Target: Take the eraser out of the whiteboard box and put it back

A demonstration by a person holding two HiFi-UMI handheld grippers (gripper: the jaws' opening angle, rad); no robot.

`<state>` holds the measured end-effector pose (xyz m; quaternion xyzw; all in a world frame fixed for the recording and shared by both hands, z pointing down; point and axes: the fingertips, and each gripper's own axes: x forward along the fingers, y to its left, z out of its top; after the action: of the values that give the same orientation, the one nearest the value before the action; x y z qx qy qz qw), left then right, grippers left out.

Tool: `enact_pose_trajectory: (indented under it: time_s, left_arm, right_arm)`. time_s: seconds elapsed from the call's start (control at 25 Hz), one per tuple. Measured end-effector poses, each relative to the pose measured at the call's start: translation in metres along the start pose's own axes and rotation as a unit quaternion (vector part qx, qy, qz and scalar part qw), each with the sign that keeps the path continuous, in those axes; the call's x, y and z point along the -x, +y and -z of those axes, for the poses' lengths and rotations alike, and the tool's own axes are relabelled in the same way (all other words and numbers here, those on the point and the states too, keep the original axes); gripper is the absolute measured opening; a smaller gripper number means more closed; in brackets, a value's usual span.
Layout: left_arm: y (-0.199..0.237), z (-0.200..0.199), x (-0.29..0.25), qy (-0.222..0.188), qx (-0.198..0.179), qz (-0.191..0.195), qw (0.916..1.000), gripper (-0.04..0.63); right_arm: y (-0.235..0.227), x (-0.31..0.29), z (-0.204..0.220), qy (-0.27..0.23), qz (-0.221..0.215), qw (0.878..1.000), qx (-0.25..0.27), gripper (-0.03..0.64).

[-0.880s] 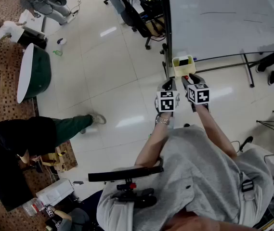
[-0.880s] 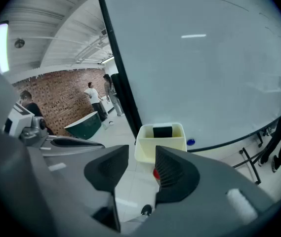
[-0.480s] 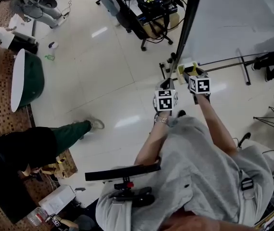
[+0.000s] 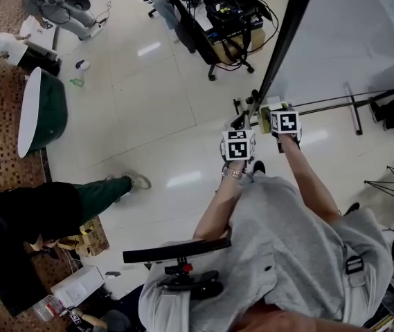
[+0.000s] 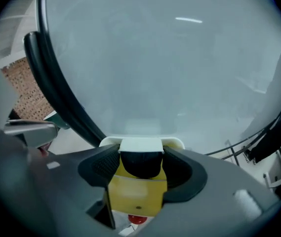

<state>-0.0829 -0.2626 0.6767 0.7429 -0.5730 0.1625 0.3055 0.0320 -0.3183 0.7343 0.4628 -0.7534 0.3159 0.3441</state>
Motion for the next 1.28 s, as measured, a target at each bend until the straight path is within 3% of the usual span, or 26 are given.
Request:
enact_pose_trajectory:
  time_s: [0.32, 0.52, 0.72, 0.88, 1.28]
  left_arm:
    - [0.008, -0.014, -0.004, -0.012, 0.003, -0.005, 0.9999, 0.005]
    - [0.006, -0.017, -0.001, -0.011, 0.007, 0.005, 0.9999, 0.005]
    - [0.003, -0.012, 0.0, -0.006, 0.007, 0.013, 0.9999, 0.005]
    - [0.01, -0.012, 0.004, -0.005, 0.01, 0.007, 0.9999, 0.005]
    - [0.027, -0.007, 0.024, -0.001, 0.012, 0.014, 0.9998, 0.005]
  right_arm:
    - [-0.002, 0.091, -0.022, -0.089, -0.066, 0.993, -0.034, 0.276]
    - [0.019, 0.143, -0.037, -0.111, -0.1, 0.988, -0.036, 0.276]
    - [0.035, 0.124, -0.025, -0.082, -0.104, 0.991, -0.022, 0.276]
    - [0.038, 0.096, -0.004, -0.048, -0.088, 0.995, -0.009, 0.276]
    - [0.047, 0.034, 0.03, -0.015, -0.034, 0.999, -0.009, 0.281]
